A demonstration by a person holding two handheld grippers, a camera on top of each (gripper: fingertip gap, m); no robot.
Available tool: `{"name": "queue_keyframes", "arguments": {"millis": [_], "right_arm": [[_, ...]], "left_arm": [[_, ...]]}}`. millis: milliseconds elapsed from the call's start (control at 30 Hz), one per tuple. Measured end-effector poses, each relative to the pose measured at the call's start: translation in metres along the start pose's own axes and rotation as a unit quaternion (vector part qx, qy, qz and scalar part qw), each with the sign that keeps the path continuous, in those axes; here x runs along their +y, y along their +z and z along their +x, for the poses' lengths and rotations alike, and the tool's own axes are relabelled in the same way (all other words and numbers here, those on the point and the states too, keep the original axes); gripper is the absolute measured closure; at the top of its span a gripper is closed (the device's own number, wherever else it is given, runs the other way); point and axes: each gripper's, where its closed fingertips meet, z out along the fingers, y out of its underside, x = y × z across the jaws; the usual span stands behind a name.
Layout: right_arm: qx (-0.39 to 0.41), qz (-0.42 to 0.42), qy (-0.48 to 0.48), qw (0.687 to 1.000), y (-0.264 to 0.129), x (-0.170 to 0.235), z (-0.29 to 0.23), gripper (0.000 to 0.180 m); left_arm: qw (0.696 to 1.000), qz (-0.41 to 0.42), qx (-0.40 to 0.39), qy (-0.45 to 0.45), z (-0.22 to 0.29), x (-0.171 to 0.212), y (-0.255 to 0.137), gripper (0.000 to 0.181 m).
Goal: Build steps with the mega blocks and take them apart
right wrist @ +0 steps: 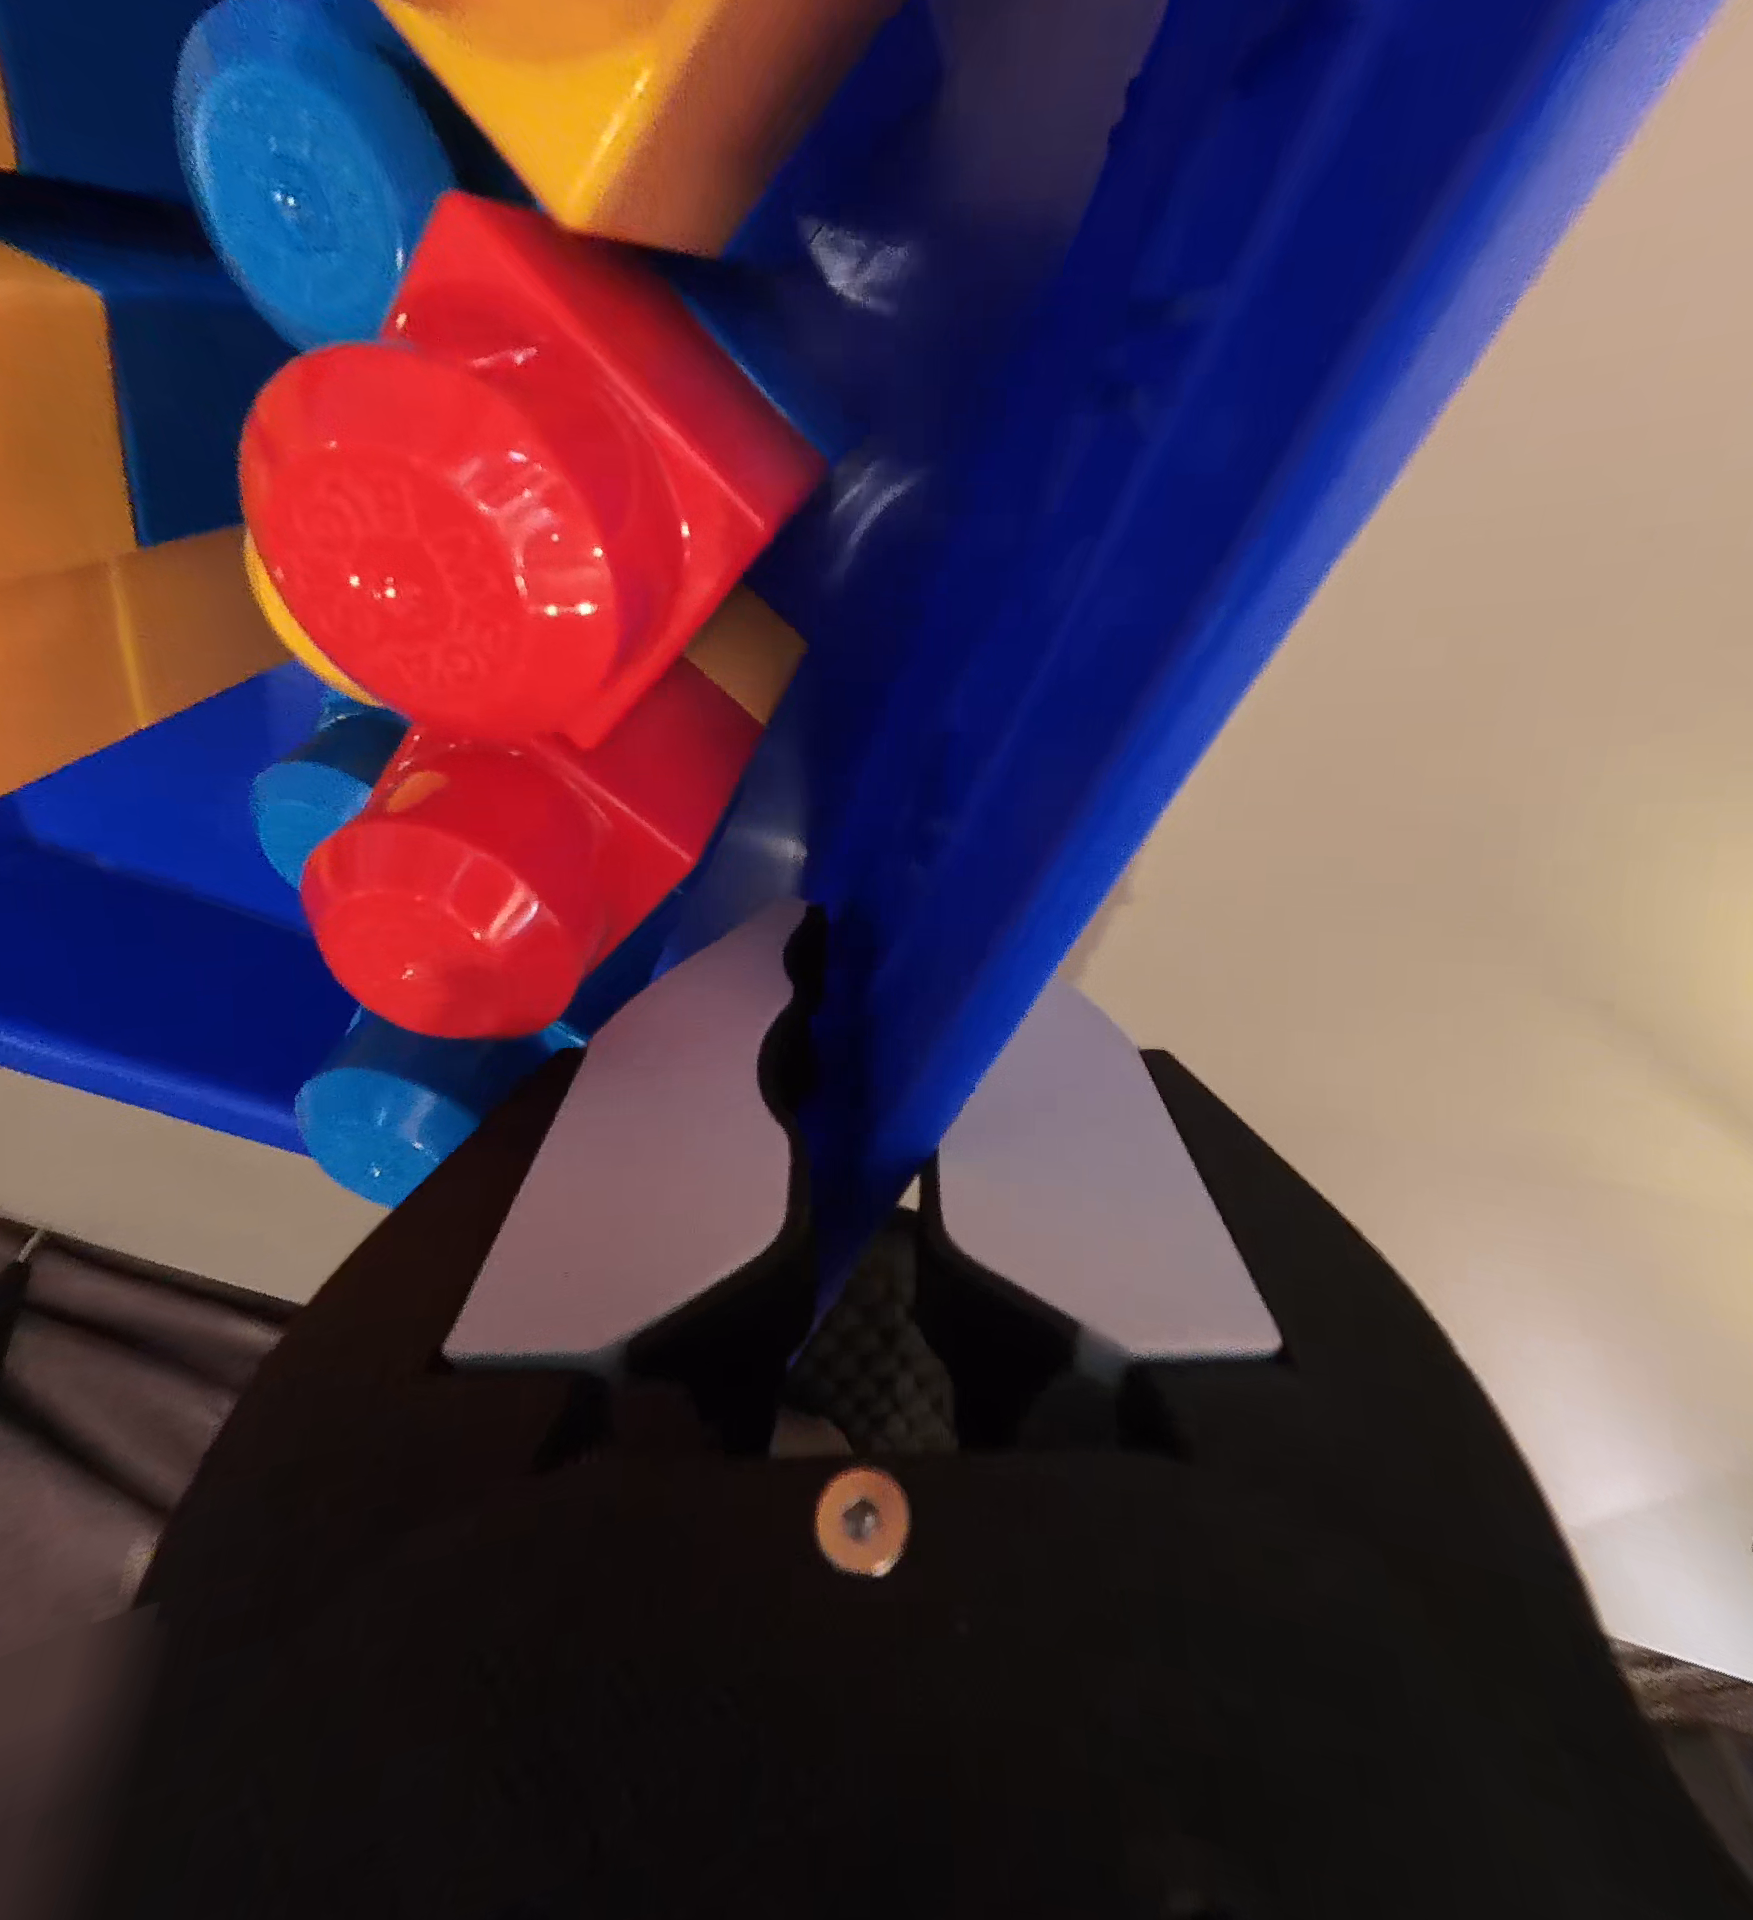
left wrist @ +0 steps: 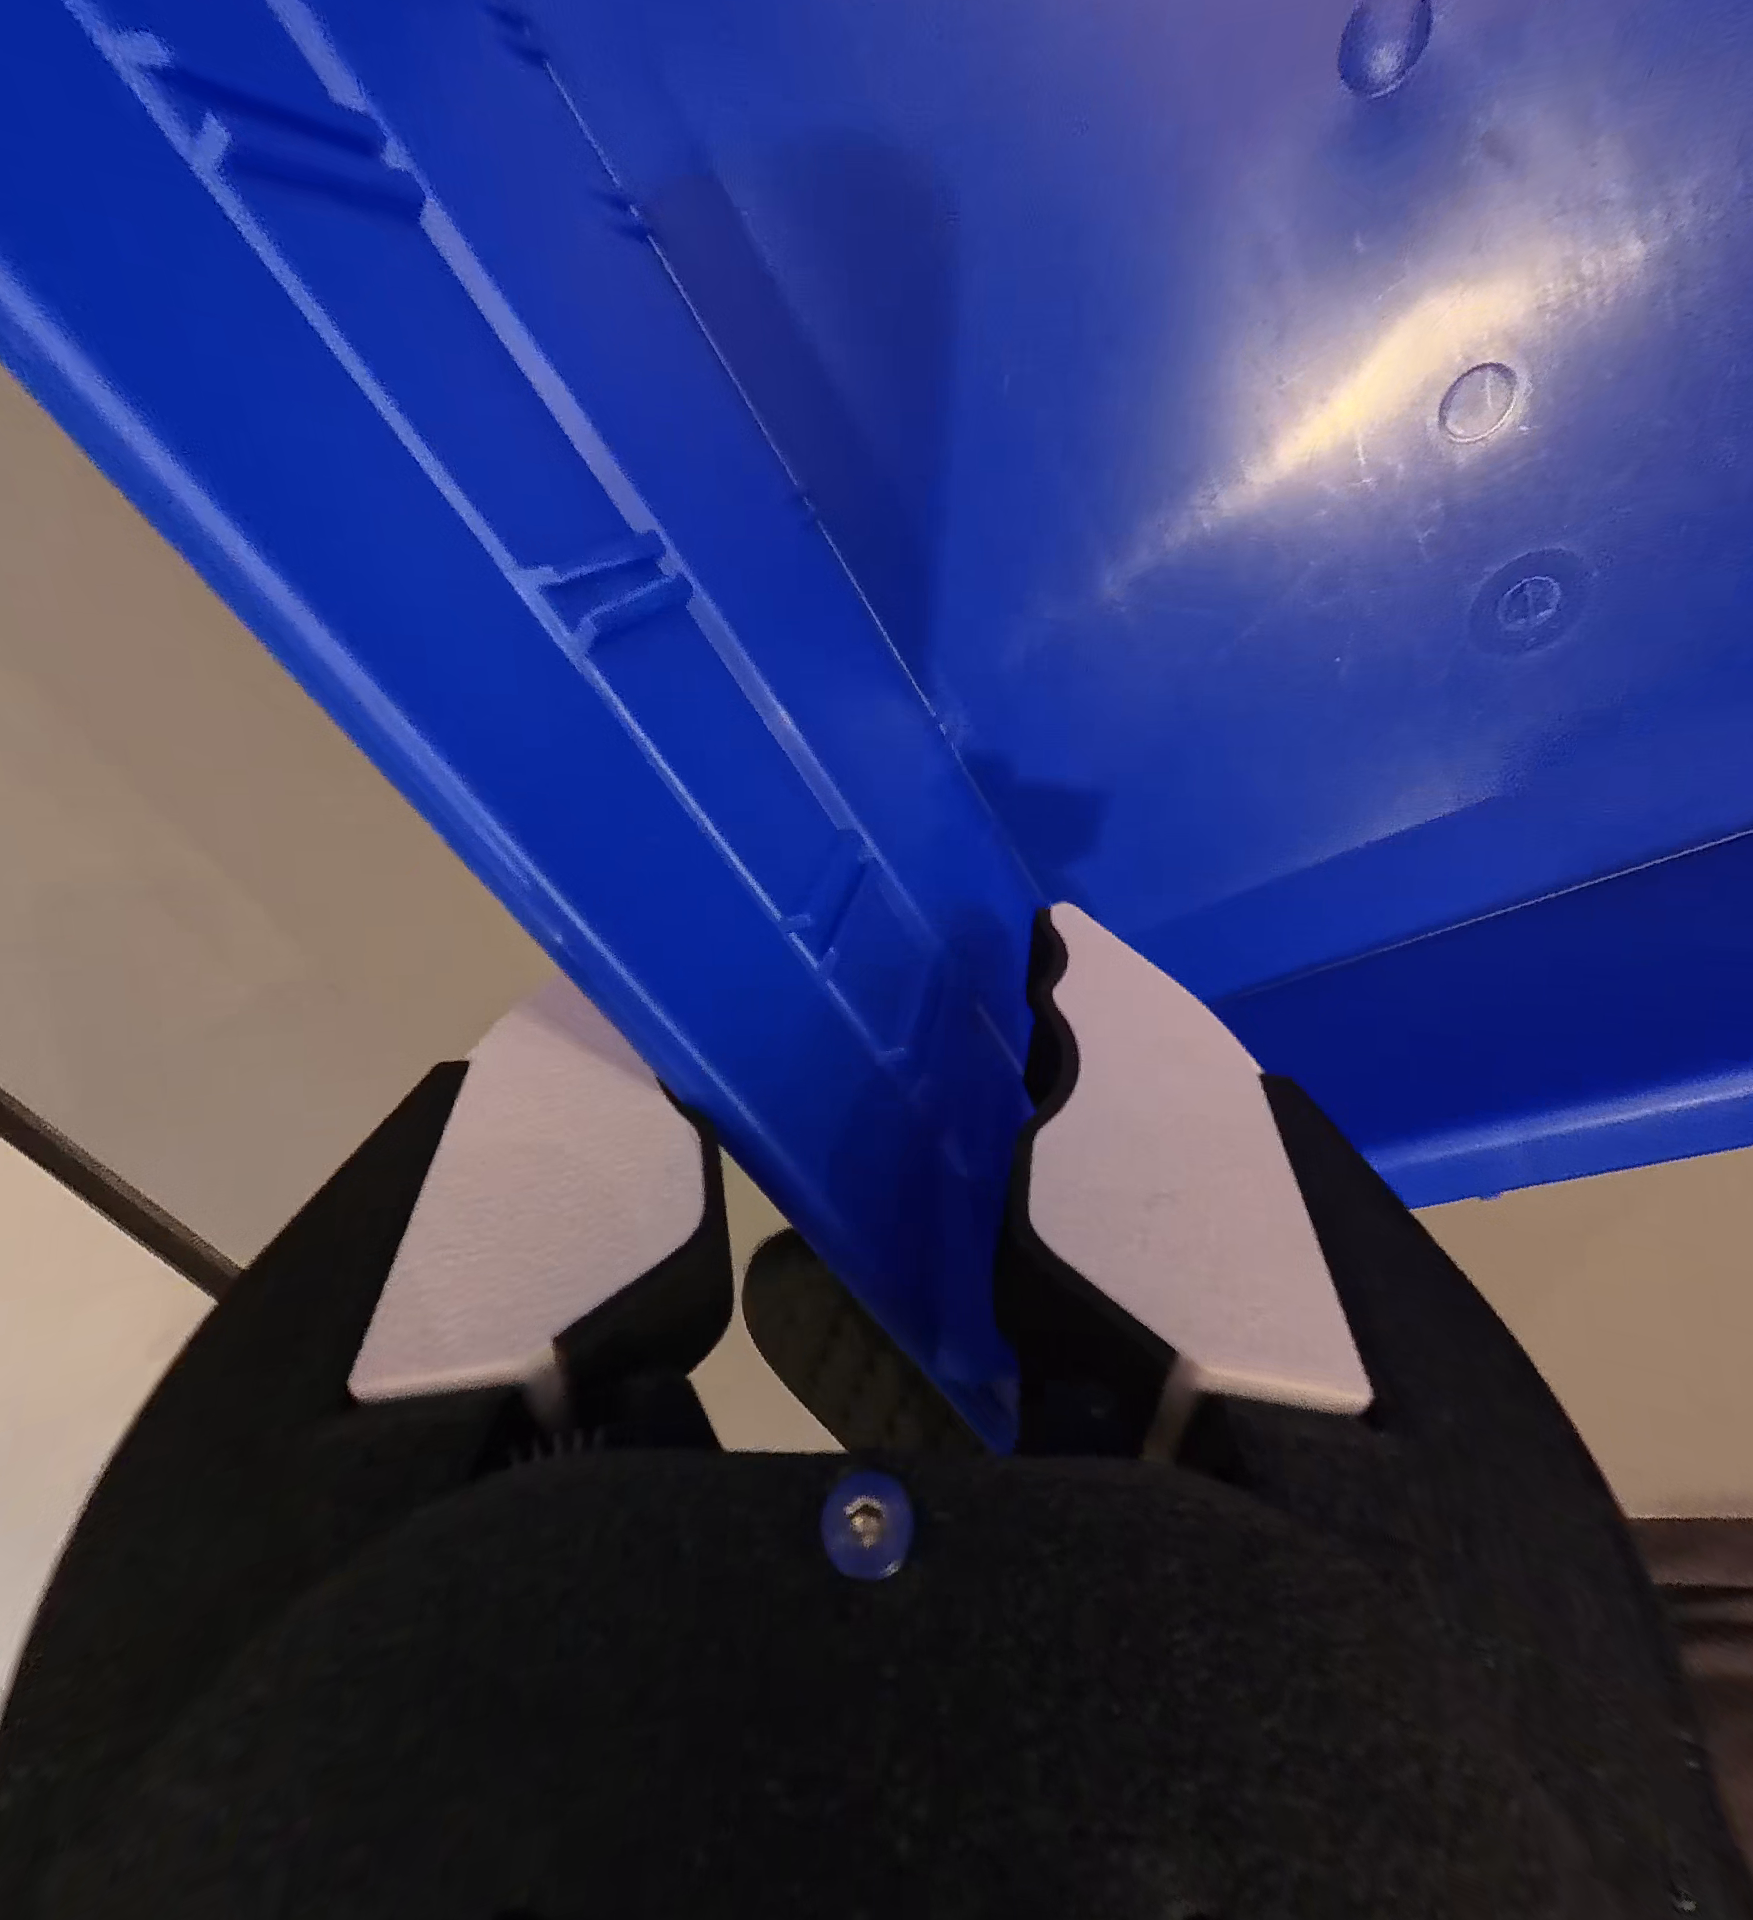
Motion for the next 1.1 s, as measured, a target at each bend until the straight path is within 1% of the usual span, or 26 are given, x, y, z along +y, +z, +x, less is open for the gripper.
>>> {"name": "queue_keyframes", "arguments": {"millis": [133, 233, 267, 333, 400, 467, 533, 567, 600, 733, 833, 900, 967, 1000, 1100], "right_arm": [[-0.016, 0.011, 0.028, 0.999, 0.005, -0.008, 0.002, 0.159], [-0.006, -0.032, 0.035, 0.999, 0.018, -0.003, 0.004, 0.156], [-0.005, -0.037, 0.039, 0.999, 0.019, -0.002, 0.005, 0.152], [-0.011, -0.034, 0.05, 0.998, 0.019, -0.004, 0.005, 0.153], [-0.018, -0.036, 0.053, 0.998, 0.019, -0.004, 0.003, 0.153], [-0.032, -0.041, 0.036, 0.998, 0.018, -0.004, -0.001, 0.161], [-0.049, -0.038, 0.039, 0.997, 0.018, -0.005, -0.003, 0.171], [-0.053, -0.037, 0.042, 0.997, 0.017, -0.005, -0.003, 0.171], [-0.054, -0.037, 0.04, 0.997, 0.017, -0.004, -0.003, 0.171], [-0.053, -0.046, 0.032, 0.997, 0.016, 0.003, 0.008, 0.171], [-0.055, -0.047, 0.025, 0.997, 0.015, 0.013, 0.023, 0.172], [-0.055, -0.046, 0.03, 0.997, 0.015, 0.022, 0.031, 0.172], [-0.057, -0.043, 0.041, 0.997, 0.013, 0.03, 0.037, 0.173], [-0.057, -0.042, 0.047, 0.996, 0.012, 0.033, 0.04, 0.173], [-0.044, -0.035, 0.058, 0.997, 0.003, 0.043, 0.053, 0.173]], "left_arm": [[1.0, 0.003, 0.016, 0.004, 0.003, -0.001, -0.001, 0.121], [0.998, 0.011, 0.06, 0.009, 0.007, 0.0, -0.003, 0.123], [0.997, 0.018, 0.078, 0.01, 0.009, 0.0, -0.006, 0.126], [0.994, 0.045, 0.097, 0.014, 0.009, -0.003, -0.017, 0.131], [0.993, 0.072, 0.097, 0.018, 0.005, -0.003, -0.03, 0.132], [0.992, 0.1, 0.079, 0.021, -0.006, -0.001, -0.043, 0.137], [0.99, 0.124, 0.07, 0.017, -0.017, 0.005, -0.055, 0.138], [0.987, 0.138, 0.079, 0.013, -0.019, 0.007, -0.061, 0.136], [0.984, 0.155, 0.083, 0.009, -0.023, 0.007, -0.068, 0.14], [0.968, 0.243, 0.055, -0.016, -0.053, 0.009, -0.099, 0.146], [0.947, 0.32, 0.031, -0.019, -0.075, 0.013, -0.125, 0.149], [0.927, 0.375, -0.014, -0.026, -0.099, 0.018, -0.146, 0.154], [0.893, 0.443, -0.069, -0.043, -0.124, 0.025, -0.173, 0.154], [0.873, 0.478, -0.084, -0.052, -0.133, 0.028, -0.188, 0.154], [0.809, 0.577, -0.094, -0.063, -0.143, 0.043, -0.226, 0.153]]}}
